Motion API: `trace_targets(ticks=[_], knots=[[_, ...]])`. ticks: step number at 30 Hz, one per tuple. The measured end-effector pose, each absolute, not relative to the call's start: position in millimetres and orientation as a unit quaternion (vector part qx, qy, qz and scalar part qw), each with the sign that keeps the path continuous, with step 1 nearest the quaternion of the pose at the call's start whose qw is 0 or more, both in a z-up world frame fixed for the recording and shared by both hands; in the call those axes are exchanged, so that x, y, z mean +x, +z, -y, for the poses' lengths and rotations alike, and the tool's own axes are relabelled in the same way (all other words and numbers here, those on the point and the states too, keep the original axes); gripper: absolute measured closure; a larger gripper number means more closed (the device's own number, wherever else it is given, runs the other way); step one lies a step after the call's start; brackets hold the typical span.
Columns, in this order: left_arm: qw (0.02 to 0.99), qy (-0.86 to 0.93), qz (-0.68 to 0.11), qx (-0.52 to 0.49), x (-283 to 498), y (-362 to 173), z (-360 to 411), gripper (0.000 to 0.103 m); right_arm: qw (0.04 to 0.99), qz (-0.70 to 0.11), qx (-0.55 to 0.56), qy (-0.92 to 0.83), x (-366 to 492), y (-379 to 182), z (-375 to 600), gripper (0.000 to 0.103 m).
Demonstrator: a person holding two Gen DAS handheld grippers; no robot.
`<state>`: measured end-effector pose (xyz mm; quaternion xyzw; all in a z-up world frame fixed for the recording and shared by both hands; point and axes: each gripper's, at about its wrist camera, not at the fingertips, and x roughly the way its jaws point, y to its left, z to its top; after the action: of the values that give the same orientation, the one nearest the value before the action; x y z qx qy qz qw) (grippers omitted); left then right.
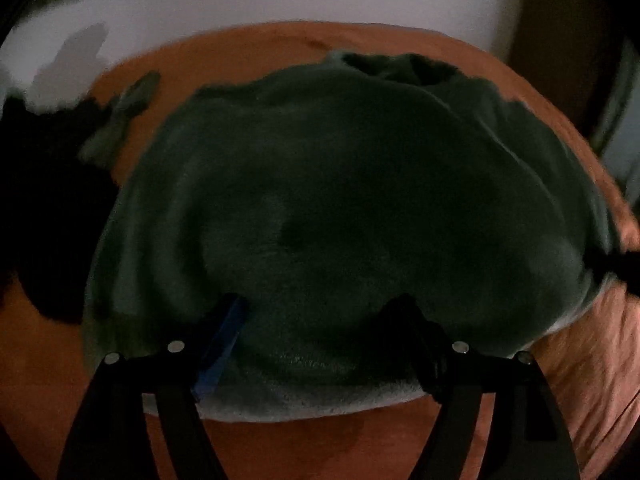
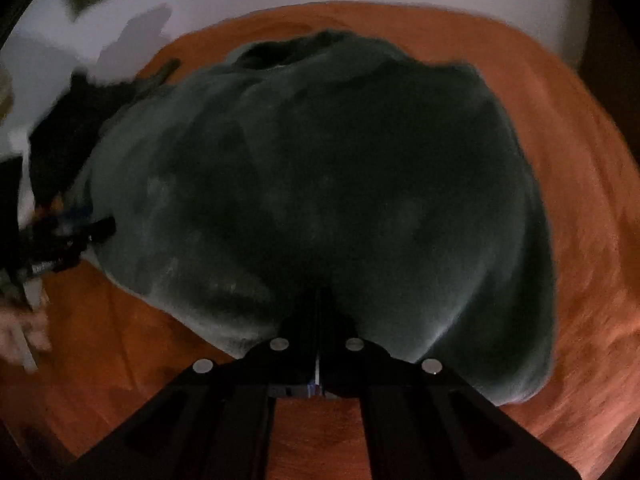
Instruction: Fold clothes
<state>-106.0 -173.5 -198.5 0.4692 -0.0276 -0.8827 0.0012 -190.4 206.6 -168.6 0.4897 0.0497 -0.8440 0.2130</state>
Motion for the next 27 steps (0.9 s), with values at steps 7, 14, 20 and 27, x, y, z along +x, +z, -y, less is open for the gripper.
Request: trace_targets(ticks=[7, 14, 20, 27], knots=[[0.034, -0.88, -0.04, 0.473, -120, -200, 200, 0.024, 0.152, -0.03, 0.482, -0.862, -191, -167, -233, 0.103], [-0.015, -0.898, -0.053, 0.436, -110, -162, 196, 0.024, 0.154, 0.023, 0.477, -0.865, -187, -150, -246, 0.103], [0.033, -0.878, -0.022, 0.477, -133, -190, 201, 0.024, 0.135, 0.026, 0.521, -0.843, -189, -188, -261, 0.103], [-0.028, -0.891, -0.008, 0.453, -156, -165, 137, 0.024, 0.167, 0.022, 0.471, -0.866, -180, -157, -235, 0.103]])
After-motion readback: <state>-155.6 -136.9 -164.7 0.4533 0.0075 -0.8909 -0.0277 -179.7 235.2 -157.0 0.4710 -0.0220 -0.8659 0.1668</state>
